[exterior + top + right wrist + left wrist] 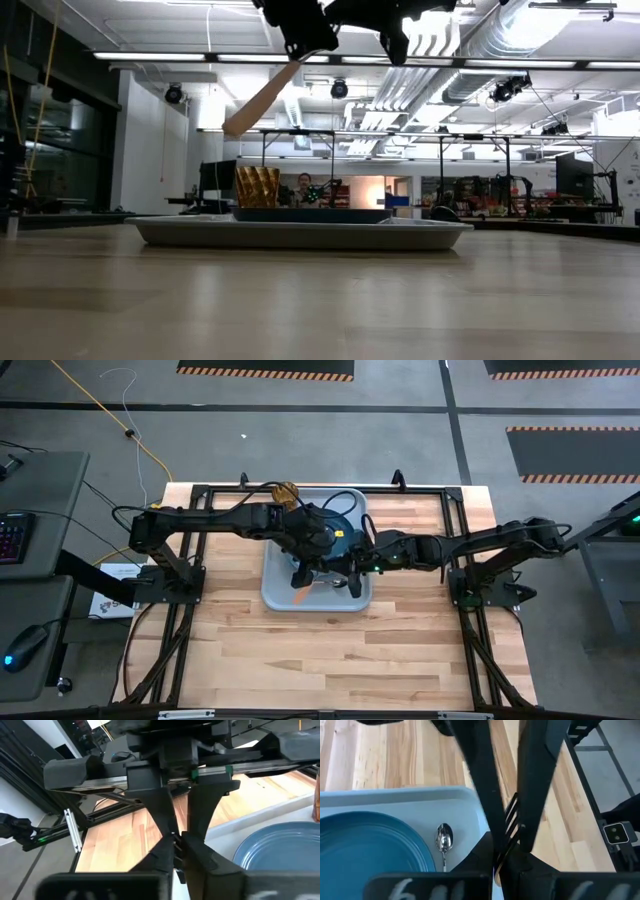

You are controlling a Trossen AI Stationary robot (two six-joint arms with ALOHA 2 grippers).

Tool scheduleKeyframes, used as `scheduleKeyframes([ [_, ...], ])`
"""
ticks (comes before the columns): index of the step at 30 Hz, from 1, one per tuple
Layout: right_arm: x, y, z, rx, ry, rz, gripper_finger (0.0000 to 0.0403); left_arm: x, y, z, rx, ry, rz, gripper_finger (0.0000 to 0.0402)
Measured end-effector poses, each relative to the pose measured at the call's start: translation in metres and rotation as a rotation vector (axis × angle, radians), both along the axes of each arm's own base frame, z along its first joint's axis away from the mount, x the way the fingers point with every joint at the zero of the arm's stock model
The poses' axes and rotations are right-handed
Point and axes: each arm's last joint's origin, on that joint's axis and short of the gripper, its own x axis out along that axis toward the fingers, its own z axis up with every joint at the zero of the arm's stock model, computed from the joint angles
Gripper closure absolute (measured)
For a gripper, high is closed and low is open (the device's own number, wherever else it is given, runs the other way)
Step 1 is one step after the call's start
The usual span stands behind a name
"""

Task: Pick and place plate/cup/fork/spoon on tray
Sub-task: Put the orange fork on the bottom side of the light blue tray next to the orange spoon

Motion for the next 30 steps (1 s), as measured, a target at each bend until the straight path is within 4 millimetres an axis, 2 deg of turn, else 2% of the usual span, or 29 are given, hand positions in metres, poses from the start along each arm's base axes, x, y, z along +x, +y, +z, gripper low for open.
scheduleKeyframes([
  [2,0.000,0.000,0.000,-0.006,0.000,-0.001,0.0395,0.000,0.000,0.000,-0.005,0.003,0.002,0.0401],
  [7,0.000,0.000,0.000,-0.001,0.003,-0.004,0.0398,0.000,0.000,0.000,-0.006,0.003,0.000,0.0389],
  [13,-0.010,-0.002,0.006,-0.009,0.019,0.000,0.0402,0.000,0.000,0.003,0.002,-0.018,-0.005,0.0349],
  [19,-0.029,-0.010,0.019,-0.014,0.047,-0.014,0.0402,-0.009,0.002,0.014,0.030,-0.046,-0.005,0.0302],
  [24,-0.046,-0.014,0.022,-0.017,0.119,-0.029,0.0403,-0.024,0.009,0.034,0.068,-0.106,0.044,0.0274],
  [30,-0.059,-0.014,0.017,0.013,0.235,-0.038,0.0403,-0.055,0.023,0.067,0.080,-0.201,0.151,0.0266],
])
